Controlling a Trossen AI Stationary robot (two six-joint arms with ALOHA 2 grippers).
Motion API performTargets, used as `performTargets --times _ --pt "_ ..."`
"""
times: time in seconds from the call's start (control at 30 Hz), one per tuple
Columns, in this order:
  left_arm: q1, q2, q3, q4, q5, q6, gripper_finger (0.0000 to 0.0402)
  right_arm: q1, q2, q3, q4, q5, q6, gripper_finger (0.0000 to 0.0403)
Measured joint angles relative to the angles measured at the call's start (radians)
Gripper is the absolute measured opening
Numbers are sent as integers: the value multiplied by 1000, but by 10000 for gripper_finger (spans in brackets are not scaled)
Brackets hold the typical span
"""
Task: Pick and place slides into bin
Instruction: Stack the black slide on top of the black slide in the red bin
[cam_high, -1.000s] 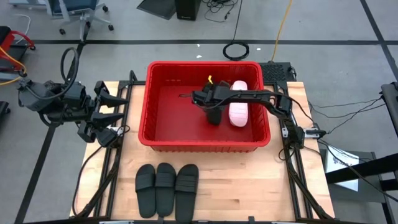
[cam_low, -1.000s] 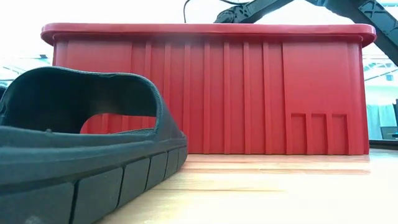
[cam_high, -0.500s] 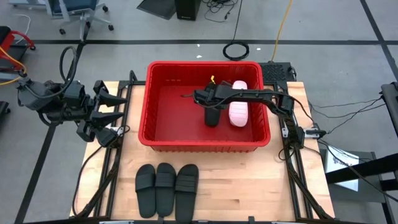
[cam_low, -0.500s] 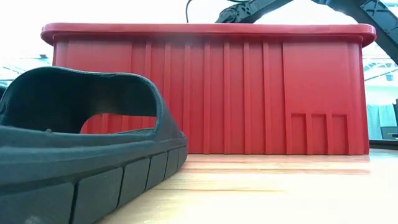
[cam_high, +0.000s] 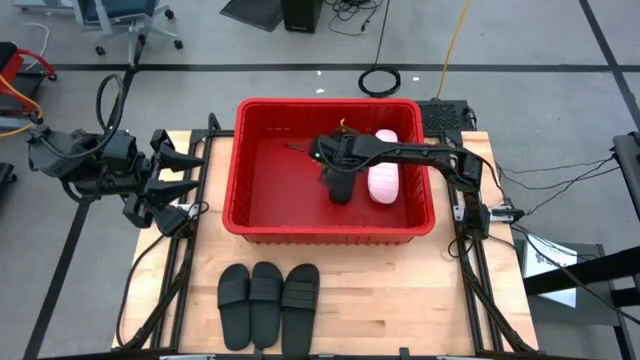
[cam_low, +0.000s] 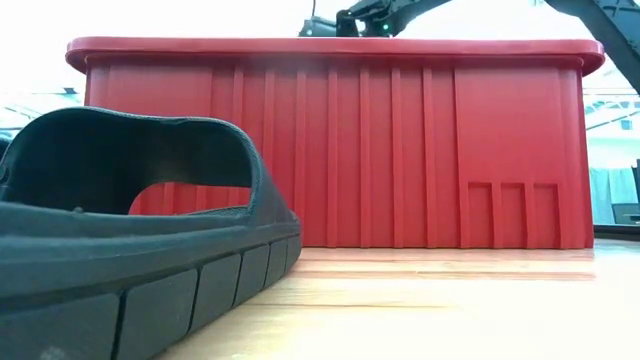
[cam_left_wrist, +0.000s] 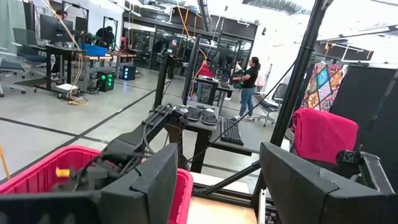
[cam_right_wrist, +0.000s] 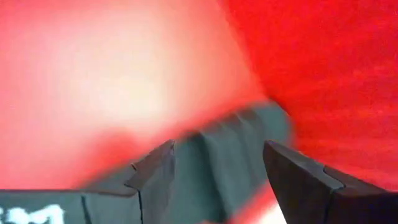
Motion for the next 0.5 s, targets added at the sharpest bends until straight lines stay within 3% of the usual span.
performTargets --times 0.1,0.23,0.4,0.5 --pt "0 0 0 0 0 5 225 -5 4 0 80 -160 -74 229" --pt "0 0 0 1 0 5 225 -30 45 0 88 -160 -93 221" --pt "0 0 0 4 -1 3 225 -76 76 1 96 -274 -90 215" --pt "0 0 0 5 -1 5 225 -86 95 0 74 -281 -111 215"
